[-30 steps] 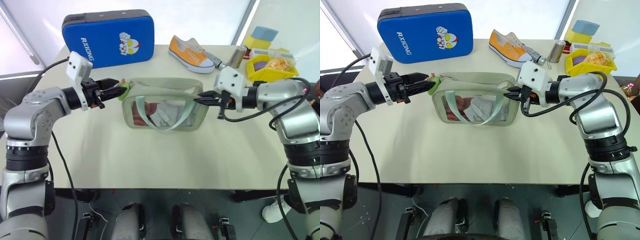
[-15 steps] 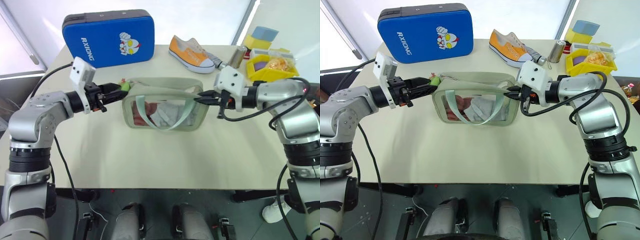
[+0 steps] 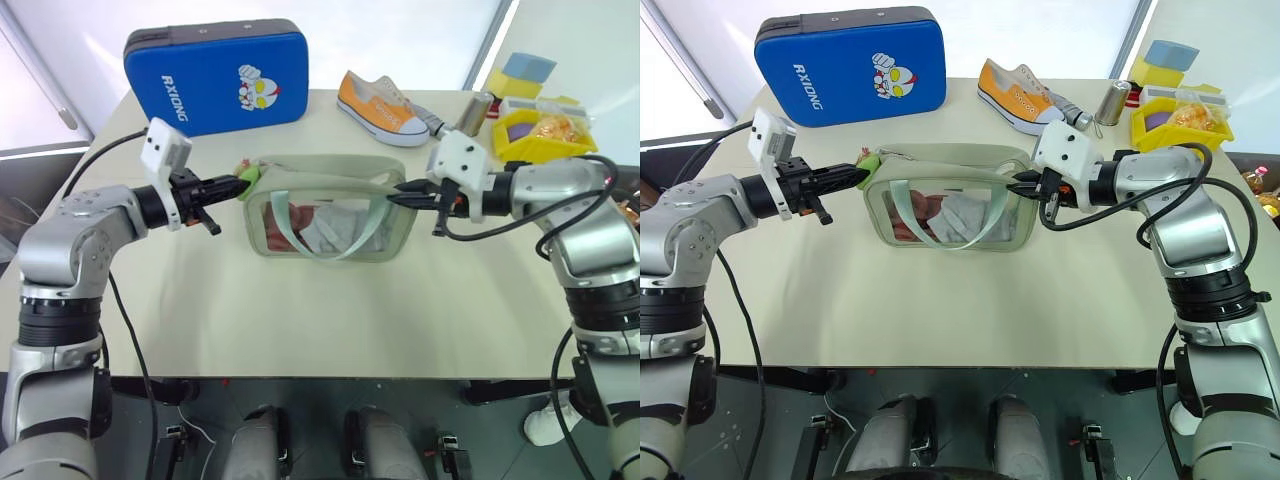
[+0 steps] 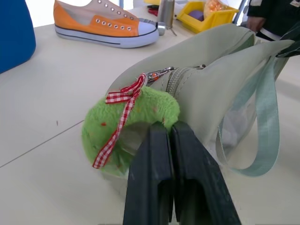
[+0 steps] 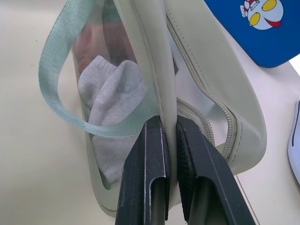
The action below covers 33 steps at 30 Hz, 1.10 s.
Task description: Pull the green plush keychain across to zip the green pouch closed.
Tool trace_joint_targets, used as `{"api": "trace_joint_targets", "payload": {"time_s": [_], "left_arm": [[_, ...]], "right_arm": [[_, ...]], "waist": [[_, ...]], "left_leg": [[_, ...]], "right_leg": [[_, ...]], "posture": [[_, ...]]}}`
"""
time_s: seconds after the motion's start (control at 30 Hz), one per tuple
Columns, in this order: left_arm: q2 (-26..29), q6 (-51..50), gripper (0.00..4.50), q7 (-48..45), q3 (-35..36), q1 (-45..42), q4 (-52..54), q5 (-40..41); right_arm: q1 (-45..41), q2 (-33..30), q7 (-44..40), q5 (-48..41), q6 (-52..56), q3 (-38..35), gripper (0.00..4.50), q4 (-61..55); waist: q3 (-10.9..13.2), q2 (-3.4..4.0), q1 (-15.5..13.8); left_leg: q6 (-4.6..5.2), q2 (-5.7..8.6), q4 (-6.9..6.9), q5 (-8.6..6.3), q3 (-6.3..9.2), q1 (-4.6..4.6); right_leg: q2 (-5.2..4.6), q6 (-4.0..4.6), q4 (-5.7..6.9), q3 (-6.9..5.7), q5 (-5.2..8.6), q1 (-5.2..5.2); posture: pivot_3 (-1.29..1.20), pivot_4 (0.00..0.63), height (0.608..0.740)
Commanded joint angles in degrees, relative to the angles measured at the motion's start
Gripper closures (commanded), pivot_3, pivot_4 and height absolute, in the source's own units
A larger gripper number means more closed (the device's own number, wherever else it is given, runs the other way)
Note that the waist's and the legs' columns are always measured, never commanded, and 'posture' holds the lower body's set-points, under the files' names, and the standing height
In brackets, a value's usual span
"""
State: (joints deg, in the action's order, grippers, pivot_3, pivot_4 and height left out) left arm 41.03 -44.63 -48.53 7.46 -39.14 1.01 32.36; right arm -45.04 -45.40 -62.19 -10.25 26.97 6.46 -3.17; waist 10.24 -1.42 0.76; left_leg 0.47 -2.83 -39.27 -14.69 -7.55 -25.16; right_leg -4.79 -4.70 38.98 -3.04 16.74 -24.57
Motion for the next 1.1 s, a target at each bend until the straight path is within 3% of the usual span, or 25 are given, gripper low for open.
{"api": "trace_joint_targets", "payload": {"time_s": [0.03,0.33,0.53,0.63,0.83,0.87,1.1], "left_arm": [[0.14,1.31,4.46,0.18,0.40,-2.91,-0.12,-0.51],[-2.03,0.53,4.46,-1.92,-4.46,-10.43,5.48,0.03],[0.98,10.86,4.46,-5.05,-13.10,-7.20,5.02,-10.51],[-0.60,12.85,3.46,-4.23,-12.16,-9.10,2.45,-11.13],[1.53,9.58,0.33,-6.10,-9.50,-10.59,2.95,-9.08],[2.44,8.50,0.04,-6.71,-8.84,-10.55,3.39,-8.39],[8.51,6.65,0.04,-9.46,-5.62,-5.56,4.80,-7.10]], "right_arm": [[-1.75,-0.09,0.45,-0.31,-0.13,-0.90,4.29,-1.50],[-1.88,0.09,0.80,-0.18,-0.32,-0.86,4.29,-1.13],[-1.40,-0.13,1.15,-0.17,0.23,-1.15,4.29,-1.78],[-1.22,-0.08,1.38,-0.36,0.67,-1.20,4.29,-2.20],[-0.86,-0.11,1.65,-0.53,0.67,-1.25,4.29,-2.21],[-0.90,-0.10,1.64,-0.51,0.58,-1.25,4.29,-2.05],[-0.94,0.06,1.53,-0.43,-0.11,-1.23,4.29,-1.27]], "waist": [[0.00,0.00,-0.01],[0.00,0.00,-0.06],[0.00,0.02,0.02],[0.00,0.01,-0.11],[0.00,0.01,-0.03],[0.00,0.02,0.07],[0.00,0.02,0.06]], "left_leg": [[0.00,0.00,0.00,0.00,0.00,0.00],[0.00,0.01,0.00,0.00,-0.01,0.00],[-0.01,0.00,0.02,0.00,-0.03,0.04],[0.00,0.00,0.01,0.00,-0.04,0.04],[0.00,0.00,0.01,0.00,-0.02,0.02],[0.00,0.00,0.00,0.00,-0.02,0.02],[0.00,-0.01,0.01,0.00,-0.02,0.03]], "right_leg": [[0.00,0.00,0.00,0.00,0.00,0.00],[0.00,0.00,0.00,0.00,0.00,0.01],[0.04,0.00,0.00,0.01,0.00,0.01],[0.03,0.00,-0.01,0.02,0.00,0.02],[0.03,0.00,-0.01,0.02,0.00,0.01],[0.03,0.00,-0.01,0.02,0.00,0.01],[0.02,0.00,-0.01,0.02,0.00,0.01]], "posture": [[0.00,0.150,0.740],[0.00,0.150,0.740],[0.00,0.150,0.740],[0.00,0.150,0.740],[0.00,0.150,0.740],[0.00,0.150,0.740],[0.00,0.150,0.740]]}}
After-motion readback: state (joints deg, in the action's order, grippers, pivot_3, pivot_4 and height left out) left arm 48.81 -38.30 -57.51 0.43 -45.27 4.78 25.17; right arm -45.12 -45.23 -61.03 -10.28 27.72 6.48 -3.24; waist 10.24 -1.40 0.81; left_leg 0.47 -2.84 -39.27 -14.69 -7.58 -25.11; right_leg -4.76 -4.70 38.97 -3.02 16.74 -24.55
